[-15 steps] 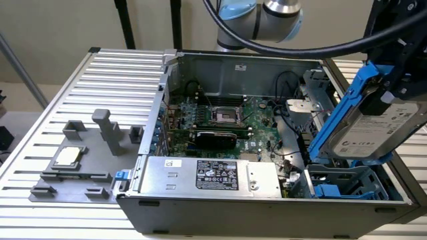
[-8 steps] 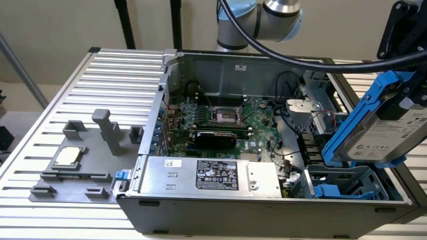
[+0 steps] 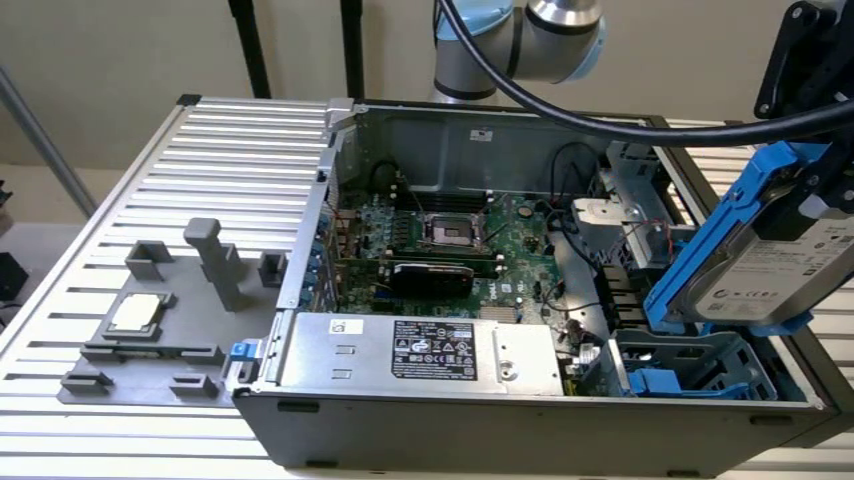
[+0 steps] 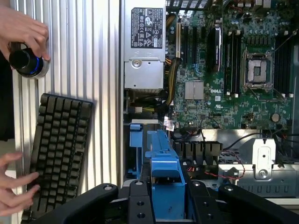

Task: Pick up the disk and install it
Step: 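Pick up the disk, then insert the disk into the insertion slot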

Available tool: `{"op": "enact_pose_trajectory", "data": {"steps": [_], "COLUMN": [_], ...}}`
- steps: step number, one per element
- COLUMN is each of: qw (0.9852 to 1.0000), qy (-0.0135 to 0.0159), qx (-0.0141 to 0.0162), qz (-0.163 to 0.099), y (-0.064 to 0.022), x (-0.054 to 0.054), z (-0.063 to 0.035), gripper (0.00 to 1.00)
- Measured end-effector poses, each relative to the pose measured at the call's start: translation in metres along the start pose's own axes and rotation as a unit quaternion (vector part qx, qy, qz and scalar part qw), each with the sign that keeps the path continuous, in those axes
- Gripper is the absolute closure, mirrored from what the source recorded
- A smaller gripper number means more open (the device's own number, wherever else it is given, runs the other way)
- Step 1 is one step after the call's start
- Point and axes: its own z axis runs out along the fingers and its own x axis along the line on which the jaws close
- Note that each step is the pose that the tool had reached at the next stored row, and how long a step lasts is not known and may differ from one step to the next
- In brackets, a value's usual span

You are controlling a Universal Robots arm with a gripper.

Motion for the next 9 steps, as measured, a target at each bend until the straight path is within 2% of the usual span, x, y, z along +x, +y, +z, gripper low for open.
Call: {"op": "enact_pose_trajectory", "data": {"steps": [9], "qw": [1.0000], "qy": [0.0000], "qx": [0.0000], "qz": [0.000], "y": [0.0000], "x": [0.0000], "z": [0.0000], "gripper": [0.67]}}
